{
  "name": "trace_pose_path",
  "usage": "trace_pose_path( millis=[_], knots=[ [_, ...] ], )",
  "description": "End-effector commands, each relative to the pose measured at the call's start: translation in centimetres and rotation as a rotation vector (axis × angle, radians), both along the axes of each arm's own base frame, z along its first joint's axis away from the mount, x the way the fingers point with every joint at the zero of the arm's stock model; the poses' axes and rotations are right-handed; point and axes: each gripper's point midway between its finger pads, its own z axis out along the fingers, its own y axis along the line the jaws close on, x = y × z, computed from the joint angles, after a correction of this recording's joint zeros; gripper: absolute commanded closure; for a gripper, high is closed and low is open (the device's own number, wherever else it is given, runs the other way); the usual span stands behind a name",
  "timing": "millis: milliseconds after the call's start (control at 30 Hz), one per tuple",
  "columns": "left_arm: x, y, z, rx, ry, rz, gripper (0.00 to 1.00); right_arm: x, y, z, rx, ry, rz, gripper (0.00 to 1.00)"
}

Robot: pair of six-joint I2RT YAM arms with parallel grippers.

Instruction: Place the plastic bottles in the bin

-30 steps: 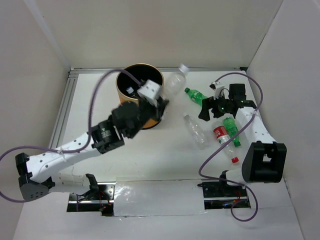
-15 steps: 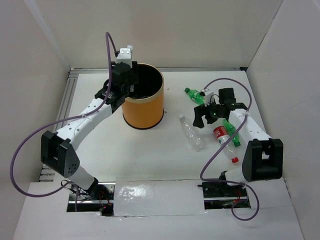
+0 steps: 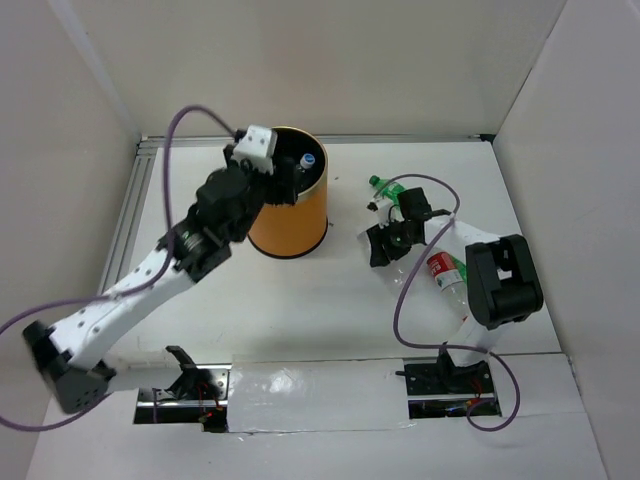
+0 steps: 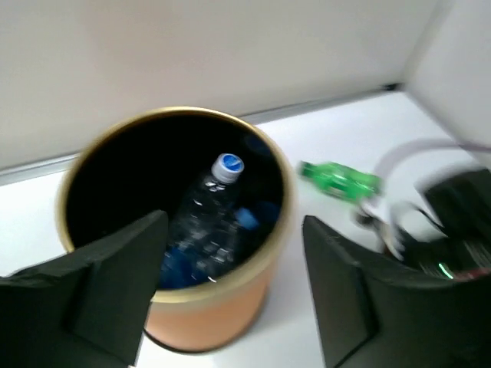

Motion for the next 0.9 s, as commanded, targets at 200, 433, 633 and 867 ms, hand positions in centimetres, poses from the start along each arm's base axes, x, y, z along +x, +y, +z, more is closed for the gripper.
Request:
trace_pose_path(
  millis=[200, 433, 633, 867],
  knots=[
    [-14.3, -4.4, -14.0, -0.146, 0.271, -0.295, 0.34, 3.1, 2.2, 18.0, 0.211, -0.364, 0.143, 0.74],
    [-17.4, -5.4, -23.1, -0.13, 0.45, -0.298, 0.38, 6.6, 8.9, 35.6, 0.523, -0.801, 0.284, 0.74],
    [-18.1, -5.6, -25.6, -0.104, 0.511, -0.3, 0.23, 9.8, 17.6, 37.5, 0.638, -0.783, 0.408, 0.63],
    [-18.4, -7.1, -25.3, -0.136, 0.521, -0.339, 0.13, 11.9, 25.5, 35.9, 0.689, -0.771, 0.451, 0.36]
  ],
)
